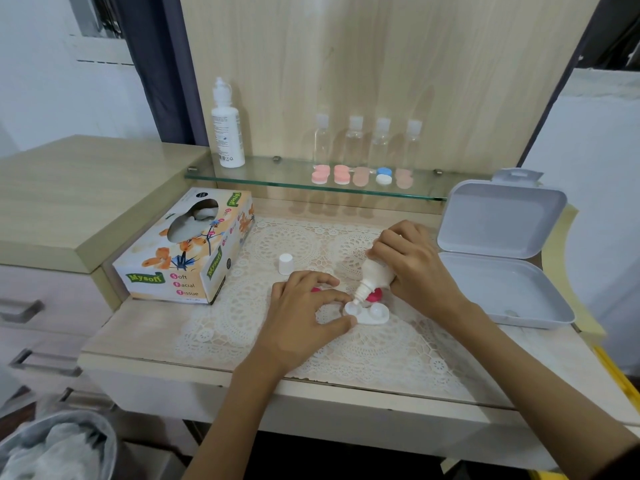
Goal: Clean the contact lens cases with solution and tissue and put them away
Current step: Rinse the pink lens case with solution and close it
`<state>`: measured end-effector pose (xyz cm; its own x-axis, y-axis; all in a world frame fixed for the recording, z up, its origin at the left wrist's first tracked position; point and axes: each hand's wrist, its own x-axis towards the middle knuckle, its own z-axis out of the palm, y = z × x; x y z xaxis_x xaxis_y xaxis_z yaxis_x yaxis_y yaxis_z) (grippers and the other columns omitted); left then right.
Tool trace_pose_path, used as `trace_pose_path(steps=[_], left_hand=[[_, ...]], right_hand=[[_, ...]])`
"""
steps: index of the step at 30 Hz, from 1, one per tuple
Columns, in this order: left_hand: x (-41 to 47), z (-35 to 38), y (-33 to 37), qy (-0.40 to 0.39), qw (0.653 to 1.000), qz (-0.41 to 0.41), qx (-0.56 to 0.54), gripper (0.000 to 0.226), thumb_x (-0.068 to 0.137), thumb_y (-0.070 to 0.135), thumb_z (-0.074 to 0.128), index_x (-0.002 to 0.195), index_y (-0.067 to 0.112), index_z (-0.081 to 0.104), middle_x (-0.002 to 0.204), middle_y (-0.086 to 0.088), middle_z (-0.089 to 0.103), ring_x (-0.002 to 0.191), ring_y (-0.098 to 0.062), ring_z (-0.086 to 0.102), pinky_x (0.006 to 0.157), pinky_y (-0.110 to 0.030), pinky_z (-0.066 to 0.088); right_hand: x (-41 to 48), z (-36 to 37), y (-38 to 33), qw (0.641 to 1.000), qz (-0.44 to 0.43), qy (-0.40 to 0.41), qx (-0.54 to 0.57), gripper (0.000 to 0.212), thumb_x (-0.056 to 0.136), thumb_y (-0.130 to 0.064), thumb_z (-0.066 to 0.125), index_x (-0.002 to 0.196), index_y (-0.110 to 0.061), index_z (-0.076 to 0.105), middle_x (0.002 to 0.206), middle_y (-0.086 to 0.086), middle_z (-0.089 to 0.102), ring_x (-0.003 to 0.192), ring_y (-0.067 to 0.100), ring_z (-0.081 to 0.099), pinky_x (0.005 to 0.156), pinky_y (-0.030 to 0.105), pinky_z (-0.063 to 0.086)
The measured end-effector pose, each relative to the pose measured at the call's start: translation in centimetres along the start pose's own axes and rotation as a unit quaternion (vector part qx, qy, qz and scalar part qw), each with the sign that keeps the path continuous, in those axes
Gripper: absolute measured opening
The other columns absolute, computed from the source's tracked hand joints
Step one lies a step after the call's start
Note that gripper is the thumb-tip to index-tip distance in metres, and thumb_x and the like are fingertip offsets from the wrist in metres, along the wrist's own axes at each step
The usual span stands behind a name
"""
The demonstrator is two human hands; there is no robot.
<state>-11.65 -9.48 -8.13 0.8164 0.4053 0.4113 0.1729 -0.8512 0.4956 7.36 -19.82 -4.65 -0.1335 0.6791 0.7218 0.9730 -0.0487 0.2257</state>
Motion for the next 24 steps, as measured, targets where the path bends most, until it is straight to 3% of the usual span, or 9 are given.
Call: trace_pose_path(steps=[11,14,16,22,24], left_hand=[[0.07,-0.01,0.04,0.000,1.000,0.000,0.004,0.045,0.068,0.071,0.044,0.099,0.047,0.065,0.118,0.029,0.046,0.119,0.009,0.029,0.094,-0.007,0.003],[0.09,-0.07,0.14,-0.001,1.000,-0.001,0.002,0.046,0.067,0.071,0.043,0.100,0.047,0.065,0.118,0.029,0.046,0.118,0.009,0.029,0.093,-0.006,0.002],[0.08,-0.12,0.13,0.000,1.000,-0.002,0.000,0.046,0.067,0.071,0.044,0.100,0.047,0.065,0.117,0.030,0.046,0.118,0.009,0.029,0.093,-0.006,0.002],[-0.02,-0.14,0.15,0.002,1.000,-0.001,-0.006,0.044,0.067,0.071,0.045,0.098,0.047,0.066,0.116,0.031,0.046,0.117,0.011,0.029,0.093,-0.006,0.003],[-0.01,-0.15,0.13,0.002,1.000,0.000,-0.004,0.044,0.067,0.071,0.045,0.098,0.047,0.065,0.116,0.031,0.046,0.117,0.011,0.029,0.093,-0.006,0.003]], right_hand=[[0.09,0.12,0.03,1.000,-0.003,-0.013,0.004,0.017,0.069,0.003,0.071,0.082,-0.006,0.063,0.080,0.004,0.058,0.081,0.021,0.041,0.076,0.034,0.033],[0.13,0.01,0.01,1.000,-0.006,-0.009,0.007,0.006,0.076,-0.004,0.058,0.081,-0.006,0.062,0.079,0.004,0.057,0.080,0.021,0.040,0.074,0.032,0.032],[0.14,-0.04,-0.04,1.000,-0.001,-0.012,0.010,0.015,0.079,-0.010,0.048,0.080,-0.006,0.062,0.078,0.003,0.057,0.080,0.020,0.040,0.074,0.031,0.031],[0.21,-0.30,-0.17,0.999,0.016,-0.044,0.019,0.020,0.080,-0.013,0.043,0.082,-0.006,0.062,0.082,0.004,0.058,0.084,0.021,0.041,0.077,0.025,0.022],[0.26,-0.51,-0.27,0.998,0.024,-0.051,0.028,0.024,0.079,-0.014,0.042,0.084,-0.005,0.063,0.083,0.006,0.059,0.085,0.021,0.041,0.075,0.027,0.027]])
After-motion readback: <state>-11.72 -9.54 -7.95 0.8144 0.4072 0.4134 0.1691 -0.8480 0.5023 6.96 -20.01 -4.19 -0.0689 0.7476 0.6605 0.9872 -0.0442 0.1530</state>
